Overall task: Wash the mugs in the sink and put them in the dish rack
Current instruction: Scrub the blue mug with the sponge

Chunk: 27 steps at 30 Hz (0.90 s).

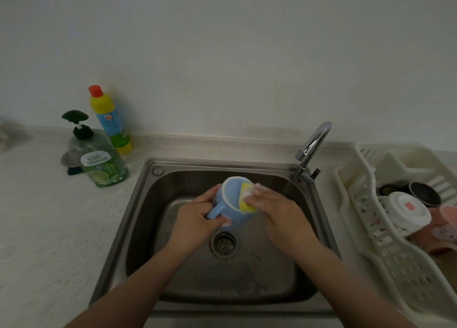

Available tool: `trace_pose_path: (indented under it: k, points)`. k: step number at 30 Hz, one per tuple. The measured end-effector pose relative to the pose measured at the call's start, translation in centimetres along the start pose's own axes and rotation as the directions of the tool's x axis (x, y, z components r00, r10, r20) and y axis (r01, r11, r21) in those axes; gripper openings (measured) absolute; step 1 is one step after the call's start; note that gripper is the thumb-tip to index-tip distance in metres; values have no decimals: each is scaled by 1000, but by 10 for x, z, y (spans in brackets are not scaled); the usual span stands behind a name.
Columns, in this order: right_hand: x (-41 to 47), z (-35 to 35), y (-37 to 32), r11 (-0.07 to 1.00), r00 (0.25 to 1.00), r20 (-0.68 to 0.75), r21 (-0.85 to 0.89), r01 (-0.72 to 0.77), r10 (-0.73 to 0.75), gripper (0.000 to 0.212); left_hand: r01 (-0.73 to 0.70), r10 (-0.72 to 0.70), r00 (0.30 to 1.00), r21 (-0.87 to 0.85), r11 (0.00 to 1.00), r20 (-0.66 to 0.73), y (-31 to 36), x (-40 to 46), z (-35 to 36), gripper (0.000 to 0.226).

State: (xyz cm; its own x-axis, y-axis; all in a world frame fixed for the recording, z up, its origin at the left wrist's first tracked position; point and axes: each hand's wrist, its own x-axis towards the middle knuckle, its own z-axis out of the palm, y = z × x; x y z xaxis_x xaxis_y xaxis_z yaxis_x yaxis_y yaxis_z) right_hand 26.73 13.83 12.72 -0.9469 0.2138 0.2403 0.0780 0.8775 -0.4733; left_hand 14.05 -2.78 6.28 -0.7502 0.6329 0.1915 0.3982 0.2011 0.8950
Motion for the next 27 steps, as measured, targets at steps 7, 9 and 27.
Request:
trace_pose_path:
  k: [7,9,27]
  points:
    - [9,9,-23,999,997,73,45,-7,4,44,46,-46,999,-5,999,-29,-7,3,0,19]
    - [0,3,-19,997,994,87,10,-73,71,42,17,-18,1000,-7,1000,-21,-13,0,-5,26]
    - [3,34,-64,967,956,153,14,-256,251,40,149,-143,987,-104,983,66,-35,-17,-11,35]
